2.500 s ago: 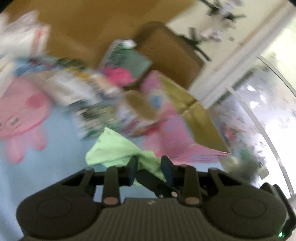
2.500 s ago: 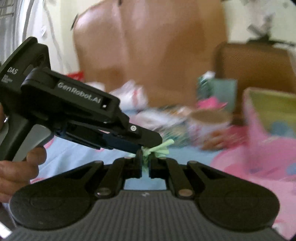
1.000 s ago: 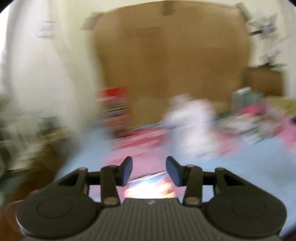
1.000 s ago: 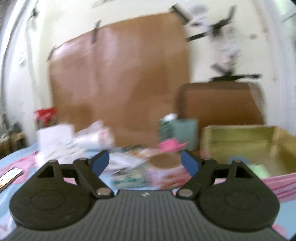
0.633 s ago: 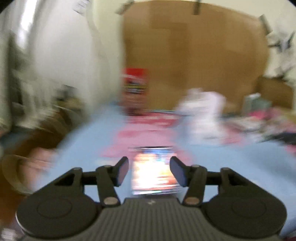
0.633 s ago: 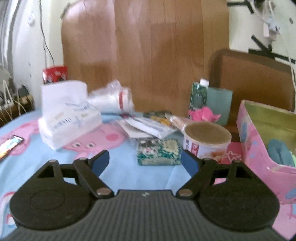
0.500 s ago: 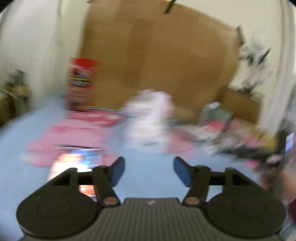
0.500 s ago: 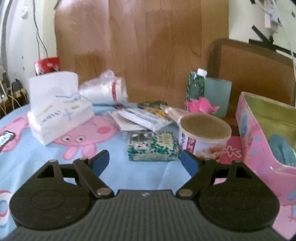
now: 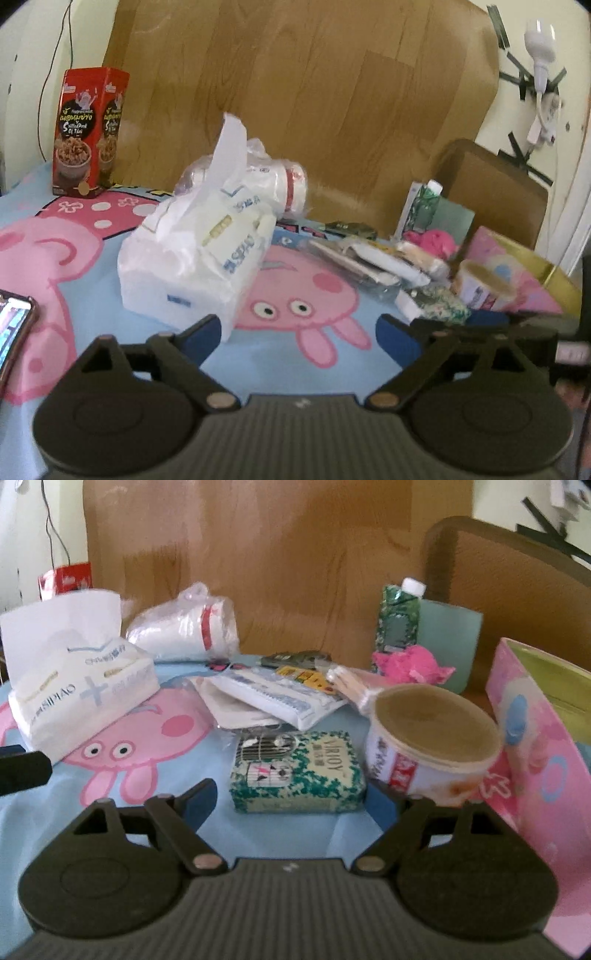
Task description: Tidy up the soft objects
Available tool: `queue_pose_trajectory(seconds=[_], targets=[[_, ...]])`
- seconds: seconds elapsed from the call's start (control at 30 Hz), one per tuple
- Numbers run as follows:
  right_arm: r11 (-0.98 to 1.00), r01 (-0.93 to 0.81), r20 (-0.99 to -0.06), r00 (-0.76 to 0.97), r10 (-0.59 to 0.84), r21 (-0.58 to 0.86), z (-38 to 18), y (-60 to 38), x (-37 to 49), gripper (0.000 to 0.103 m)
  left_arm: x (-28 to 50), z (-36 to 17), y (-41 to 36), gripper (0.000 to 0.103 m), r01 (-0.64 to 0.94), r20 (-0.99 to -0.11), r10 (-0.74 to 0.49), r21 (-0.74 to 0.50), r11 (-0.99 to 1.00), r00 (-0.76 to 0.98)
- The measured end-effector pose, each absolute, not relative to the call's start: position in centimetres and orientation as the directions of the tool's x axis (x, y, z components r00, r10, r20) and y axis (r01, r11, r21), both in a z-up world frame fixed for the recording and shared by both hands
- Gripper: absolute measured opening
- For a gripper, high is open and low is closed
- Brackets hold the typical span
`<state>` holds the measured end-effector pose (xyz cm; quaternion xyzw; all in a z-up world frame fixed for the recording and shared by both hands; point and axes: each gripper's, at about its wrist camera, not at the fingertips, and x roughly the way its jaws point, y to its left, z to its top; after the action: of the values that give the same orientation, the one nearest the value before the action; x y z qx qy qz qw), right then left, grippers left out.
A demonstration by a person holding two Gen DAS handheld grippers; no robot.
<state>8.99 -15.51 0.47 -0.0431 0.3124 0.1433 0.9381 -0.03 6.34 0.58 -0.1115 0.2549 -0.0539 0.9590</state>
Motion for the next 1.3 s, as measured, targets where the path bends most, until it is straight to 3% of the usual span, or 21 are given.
queue_pose_trajectory(seconds=[0.07,0.13,0.3,0.5,0.57,0.87,1.3], targets=[[0.955,-0.297,-0.608,0.759,0.234,-0.004,0.4,-15.1,9.6,0.085,0.3,0.1,6.7,0.087,0.051,-0.502,-0.188,-0.274,0.96,0.844],[0.953,-0.304,-0.609,0.756,0.241,0.001,0.3,-15.0,9.8,0.077,0.3,0.1,7.2,0.087,0.042,-0.489,-0.188,-0.293,0.955,0.852],[0.929,-0.37,-0.603,0.737,0.306,0.019,0.5,-15.3,6.9,0.076,0.7,-0.3,7.9,0.088,0.013,-0.512,-0.193,-0.334,0.943,0.837],[0.842,-0.539,-0.589,0.674,0.445,0.02,0.7,-15.8,-0.8,0.082,1.0,-0.3,7.1,0.09,0.004,-0.536,-0.163,-0.286,0.958,0.828],[0.84,-0.543,-0.582,0.681,0.446,0.008,0.5,-16.0,-2.2,0.094,1.1,-0.3,6.6,0.091,0.001,-0.547,-0.147,-0.257,0.966,0.824],[0.871,-0.486,-0.567,0.7,0.435,0.068,0.1,-17.1,-2.5,0.095,1.1,-0.2,5.8,0.093,0.0,-0.565,-0.116,-0.2,0.98,0.817],[0.867,-0.498,-0.576,0.704,0.415,0.016,-0.2,-16.6,-3.0,0.095,1.2,-0.2,5.7,0.1,0.023,-0.572,-0.132,-0.194,0.981,0.81]])
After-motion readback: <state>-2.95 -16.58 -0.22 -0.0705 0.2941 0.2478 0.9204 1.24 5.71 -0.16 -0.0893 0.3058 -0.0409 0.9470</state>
